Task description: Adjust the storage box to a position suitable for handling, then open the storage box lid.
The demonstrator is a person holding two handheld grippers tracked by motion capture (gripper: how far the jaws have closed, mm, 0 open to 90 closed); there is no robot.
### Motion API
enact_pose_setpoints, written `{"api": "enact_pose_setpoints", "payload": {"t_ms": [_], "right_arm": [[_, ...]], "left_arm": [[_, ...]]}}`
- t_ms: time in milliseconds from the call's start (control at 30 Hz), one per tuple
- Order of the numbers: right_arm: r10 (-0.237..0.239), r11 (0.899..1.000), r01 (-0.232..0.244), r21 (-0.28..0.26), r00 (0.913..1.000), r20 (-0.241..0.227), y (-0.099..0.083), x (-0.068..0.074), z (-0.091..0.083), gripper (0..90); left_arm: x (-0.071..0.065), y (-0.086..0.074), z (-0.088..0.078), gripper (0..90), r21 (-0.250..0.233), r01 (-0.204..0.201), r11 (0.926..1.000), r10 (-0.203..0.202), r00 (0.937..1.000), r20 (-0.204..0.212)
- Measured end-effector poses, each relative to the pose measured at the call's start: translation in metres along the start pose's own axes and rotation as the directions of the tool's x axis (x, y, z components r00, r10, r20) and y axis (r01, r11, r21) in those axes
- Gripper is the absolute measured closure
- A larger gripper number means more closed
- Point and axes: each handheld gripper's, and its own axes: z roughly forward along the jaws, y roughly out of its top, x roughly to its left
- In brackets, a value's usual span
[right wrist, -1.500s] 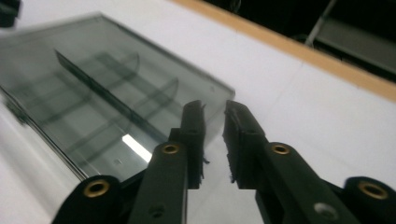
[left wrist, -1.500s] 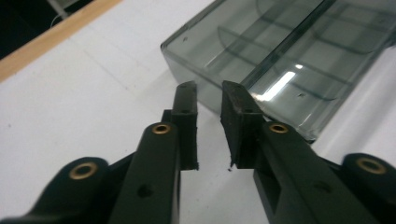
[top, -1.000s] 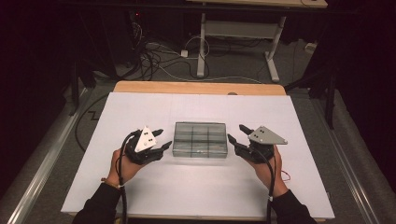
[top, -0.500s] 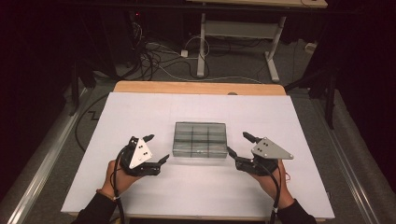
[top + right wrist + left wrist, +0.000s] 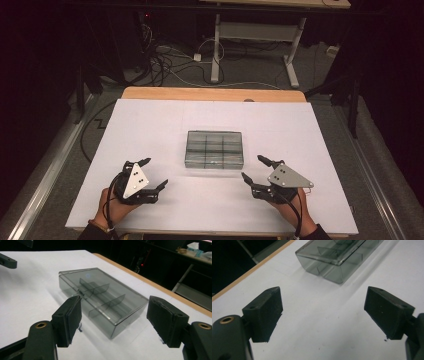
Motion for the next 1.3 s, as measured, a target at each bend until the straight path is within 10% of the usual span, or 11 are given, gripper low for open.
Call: {"api": "enact_pose_setpoints", "payload": {"t_ms": [600, 967, 1067, 1300], "right_arm": [[-0.034, 0.997, 0.041, 0.064, 0.9944, -0.100, -0.007, 0.017, 0.026, 38.2], [-0.028, 0.992, 0.043, 0.121, 0.9921, -0.123, -0.006, 0.019, 0.040, 62.5], [-0.039, 0.989, 0.058, 0.137, 0.9897, -0.137, -0.006, 0.019, 0.043, 73.3], [-0.040, 0.982, 0.072, 0.175, 0.9832, -0.178, -0.006, 0.023, 0.050, 88.8]], "left_arm": [[-0.001, -0.022, -0.002, 15.4, 0.091, 0.023, 0.9956, -0.021, 0.9996, -0.021], [0.000, -0.024, -0.007, 21.1, 0.086, 0.065, 0.9942, -0.066, 0.9978, 0.007], [-0.002, -0.023, -0.004, 38.6, 0.162, 0.048, 0.9856, -0.049, 0.9988, 0.003], [-0.001, -0.013, 0.001, 75.4, 0.173, 0.041, 0.9840, -0.053, 0.9964, 0.066]]}}
